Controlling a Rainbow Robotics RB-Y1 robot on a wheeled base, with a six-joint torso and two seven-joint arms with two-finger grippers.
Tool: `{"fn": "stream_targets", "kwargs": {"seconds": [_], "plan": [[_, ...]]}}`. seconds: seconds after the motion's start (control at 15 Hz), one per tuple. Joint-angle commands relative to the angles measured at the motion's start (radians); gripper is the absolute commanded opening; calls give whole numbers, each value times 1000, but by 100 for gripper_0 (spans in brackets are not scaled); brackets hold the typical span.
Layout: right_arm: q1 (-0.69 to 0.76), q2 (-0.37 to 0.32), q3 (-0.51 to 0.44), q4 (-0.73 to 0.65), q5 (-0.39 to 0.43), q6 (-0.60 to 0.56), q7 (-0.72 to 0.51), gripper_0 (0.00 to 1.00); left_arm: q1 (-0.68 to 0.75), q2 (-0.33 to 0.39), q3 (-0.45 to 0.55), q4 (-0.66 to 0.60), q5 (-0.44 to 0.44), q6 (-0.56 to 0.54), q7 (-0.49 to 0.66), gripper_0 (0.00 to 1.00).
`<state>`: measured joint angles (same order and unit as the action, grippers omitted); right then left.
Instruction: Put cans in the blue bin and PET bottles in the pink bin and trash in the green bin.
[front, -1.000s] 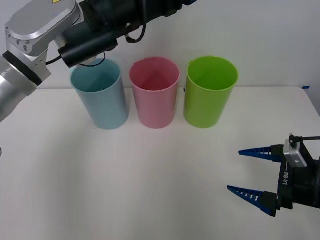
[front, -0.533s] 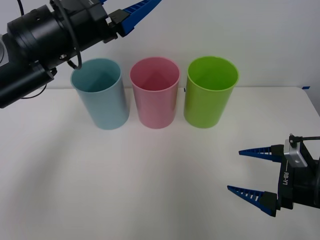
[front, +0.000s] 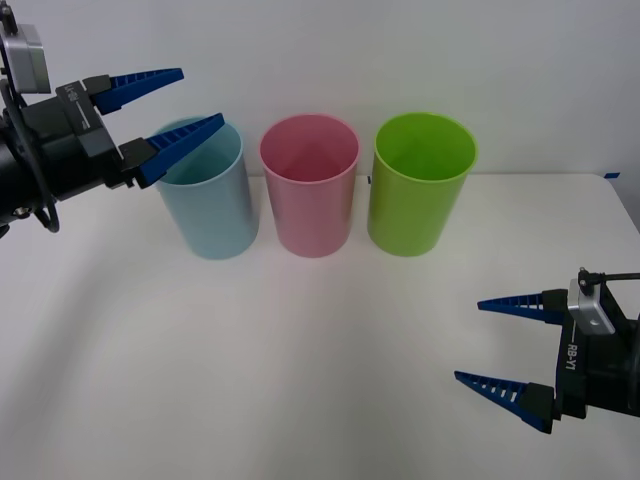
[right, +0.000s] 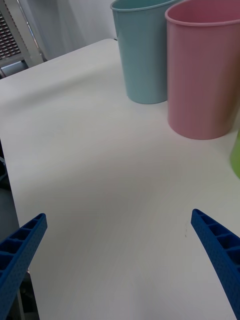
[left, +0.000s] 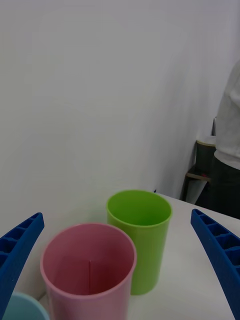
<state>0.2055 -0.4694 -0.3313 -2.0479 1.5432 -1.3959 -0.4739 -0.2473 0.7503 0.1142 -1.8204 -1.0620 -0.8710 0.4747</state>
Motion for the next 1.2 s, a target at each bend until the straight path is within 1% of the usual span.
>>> {"fn": "stream_targets", "kwargs": {"seconds": [0.07, 0.27, 0.4, 0.47, 0.6, 0.67, 0.8, 0.93, 1.07, 1.2], "plan": [[0, 0, 0, 0, 0, 0, 0, 100, 106, -42, 76, -34, -65, -69, 32, 100], [0, 0, 0, 0, 0, 0, 0, 100, 195, -117, 174, -103, -193, -169, 168, 100], [0, 0, 0, 0, 0, 0, 0, 100, 253, -170, 217, -148, -260, -214, 243, 100], [0, 0, 0, 0, 0, 0, 0, 100, 287, -186, 226, -171, -294, -218, 263, 100], [0, 0, 0, 0, 0, 0, 0, 100, 353, -207, 231, -195, -323, -217, 266, 100], [0, 0, 0, 0, 0, 0, 0, 100, 398, -229, 240, -215, -355, -218, 262, 100], [0, 0, 0, 0, 0, 0, 0, 100, 465, -267, 252, -243, -385, -218, 260, 100], [0, 0, 0, 0, 0, 0, 0, 100, 505, -278, 252, -255, -395, -218, 256, 100], [0, 0, 0, 0, 0, 0, 0, 100, 549, -310, 252, -261, -421, -220, 242, 100], [0, 0, 0, 0, 0, 0, 0, 100, 574, -338, 254, -261, -457, -218, 203, 100]]}}
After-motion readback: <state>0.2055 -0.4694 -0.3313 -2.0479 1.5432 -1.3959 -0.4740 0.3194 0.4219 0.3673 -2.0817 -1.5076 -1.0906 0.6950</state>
